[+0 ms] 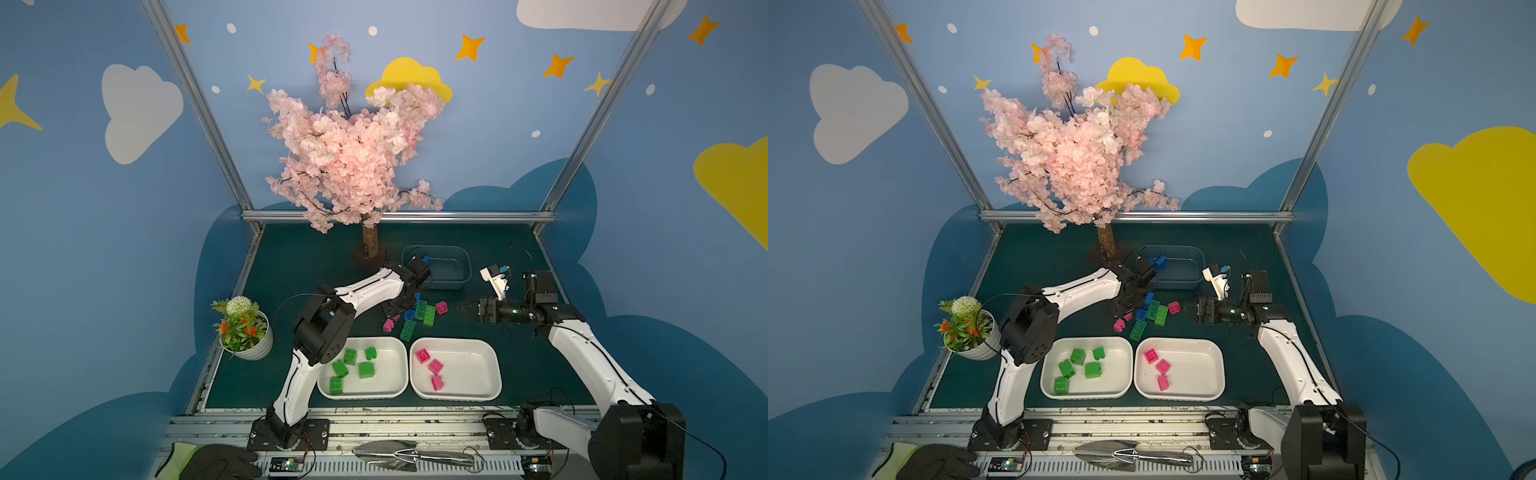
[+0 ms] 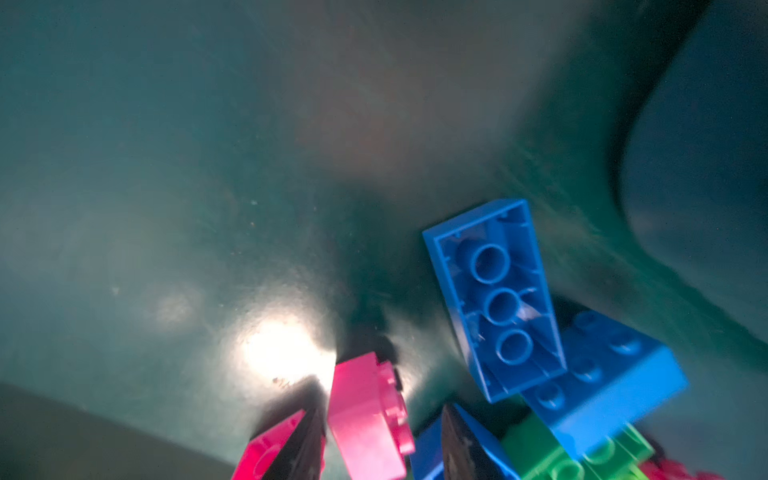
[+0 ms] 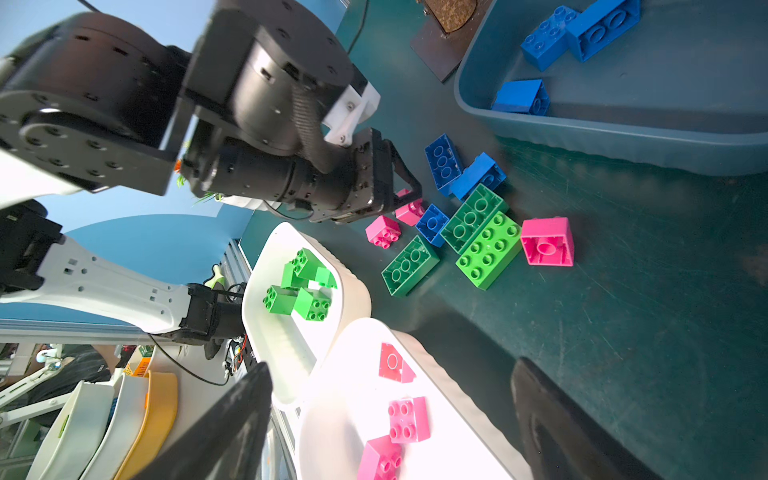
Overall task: Sort the legos into containers by color
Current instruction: 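Lower the left gripper and grasp the small pink brick, then carry the pink brick into the pink-brick tray and release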
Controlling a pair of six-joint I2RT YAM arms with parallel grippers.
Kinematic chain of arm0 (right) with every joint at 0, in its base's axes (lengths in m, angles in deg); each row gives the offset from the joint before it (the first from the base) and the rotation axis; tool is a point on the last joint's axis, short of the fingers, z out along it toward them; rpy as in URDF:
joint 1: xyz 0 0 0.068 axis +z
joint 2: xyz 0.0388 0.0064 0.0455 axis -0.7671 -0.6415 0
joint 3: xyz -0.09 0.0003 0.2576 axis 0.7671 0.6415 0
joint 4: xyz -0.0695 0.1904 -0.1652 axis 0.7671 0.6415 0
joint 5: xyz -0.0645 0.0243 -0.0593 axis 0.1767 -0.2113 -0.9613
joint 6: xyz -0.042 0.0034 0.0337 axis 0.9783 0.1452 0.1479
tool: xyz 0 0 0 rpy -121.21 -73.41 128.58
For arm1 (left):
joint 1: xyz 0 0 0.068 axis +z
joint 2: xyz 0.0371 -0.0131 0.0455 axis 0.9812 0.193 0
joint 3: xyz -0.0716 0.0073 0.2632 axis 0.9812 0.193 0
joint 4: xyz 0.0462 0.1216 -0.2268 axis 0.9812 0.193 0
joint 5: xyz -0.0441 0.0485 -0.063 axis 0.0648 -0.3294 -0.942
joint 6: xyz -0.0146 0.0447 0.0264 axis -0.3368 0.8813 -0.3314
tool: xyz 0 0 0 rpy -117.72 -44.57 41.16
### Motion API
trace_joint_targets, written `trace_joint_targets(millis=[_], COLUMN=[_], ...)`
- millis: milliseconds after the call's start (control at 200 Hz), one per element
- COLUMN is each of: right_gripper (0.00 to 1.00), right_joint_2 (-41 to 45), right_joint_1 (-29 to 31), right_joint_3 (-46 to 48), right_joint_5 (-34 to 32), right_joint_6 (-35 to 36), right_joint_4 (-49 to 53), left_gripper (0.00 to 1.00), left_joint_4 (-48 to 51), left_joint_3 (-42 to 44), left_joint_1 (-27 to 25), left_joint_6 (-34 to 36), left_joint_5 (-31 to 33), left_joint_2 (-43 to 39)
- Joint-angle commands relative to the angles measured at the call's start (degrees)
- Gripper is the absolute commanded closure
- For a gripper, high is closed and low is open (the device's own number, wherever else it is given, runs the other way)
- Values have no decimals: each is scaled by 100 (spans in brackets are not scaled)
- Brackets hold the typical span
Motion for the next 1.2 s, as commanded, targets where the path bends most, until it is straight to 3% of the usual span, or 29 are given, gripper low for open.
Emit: trace_joint_targets(millis=[0, 631, 926, 1196], right_gripper=[11, 11, 11, 11], right_joint_2=[-29, 36, 41, 59], right_joint_1=[-29, -55, -90, -132], right_joint_3=[-3, 9, 6, 15], right_joint_5=[87, 63, 42, -50], right_joint_6=[94, 105, 101, 67], right_joint_4=[81, 174, 169, 129], left_gripper=[54, 79, 79, 78], left_joint_4=[-53, -201, 25, -87], left_joint_3=[38, 90, 35, 474], left_joint_1=[14, 79, 141, -207], left_joint_6=[-54, 505, 2253, 3856], left_joint_5=[-111, -126, -34, -1166], left_joint_2=[135, 190, -662, -1591])
